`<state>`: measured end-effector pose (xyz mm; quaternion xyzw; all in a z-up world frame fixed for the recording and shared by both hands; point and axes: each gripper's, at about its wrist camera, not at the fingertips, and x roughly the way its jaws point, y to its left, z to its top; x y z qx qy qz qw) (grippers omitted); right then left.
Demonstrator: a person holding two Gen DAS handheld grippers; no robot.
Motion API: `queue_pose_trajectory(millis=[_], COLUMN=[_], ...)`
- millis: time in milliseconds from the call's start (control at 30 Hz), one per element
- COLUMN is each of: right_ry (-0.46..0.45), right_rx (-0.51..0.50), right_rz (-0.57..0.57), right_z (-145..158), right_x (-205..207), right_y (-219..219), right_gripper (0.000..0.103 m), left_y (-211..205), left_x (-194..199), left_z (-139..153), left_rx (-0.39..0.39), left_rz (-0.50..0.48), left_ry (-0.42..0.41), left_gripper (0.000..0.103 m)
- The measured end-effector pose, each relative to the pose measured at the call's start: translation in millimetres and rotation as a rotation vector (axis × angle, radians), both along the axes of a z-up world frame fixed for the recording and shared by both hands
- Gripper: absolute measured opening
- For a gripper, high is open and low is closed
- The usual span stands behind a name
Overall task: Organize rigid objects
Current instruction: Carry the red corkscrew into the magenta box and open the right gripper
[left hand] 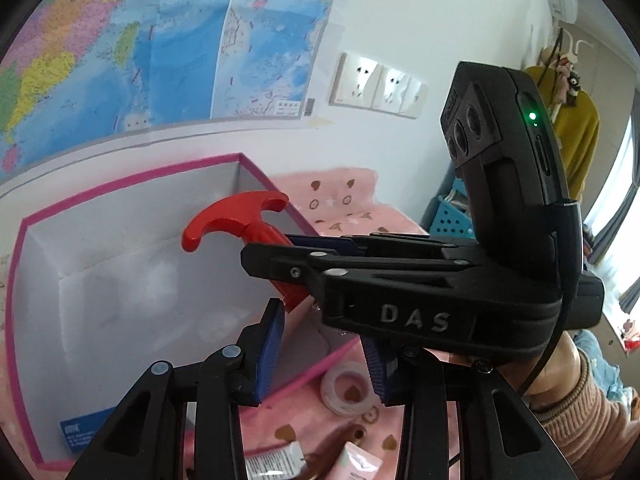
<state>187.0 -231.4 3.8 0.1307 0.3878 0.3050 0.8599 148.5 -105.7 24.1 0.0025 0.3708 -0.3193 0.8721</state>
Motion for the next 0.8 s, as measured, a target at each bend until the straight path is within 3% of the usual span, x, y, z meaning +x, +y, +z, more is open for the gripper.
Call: queue_pose_trajectory(millis=[267,400,800], right_ry=[0.036,0.014,-0.027], right_rx=[-0.128,-0.154,-0.045], right_rz=[-0.067,-0.094,-0.061], right_z=[-17,-13,0], right_x=[15,10,-38], right_y=[8,5,-25], right_gripper=[0.028,0.035,0.043], left_y=[-6,-3,32], left_x=[13,9,-41], left_z=[-16,-17,1], left_rx=[0.047,0.064,0.017], left_rz=[0.011,0.02,0.054], left_ry=[0.041,0.026,-0.058], left_gripper=[0.038,0.038,0.042])
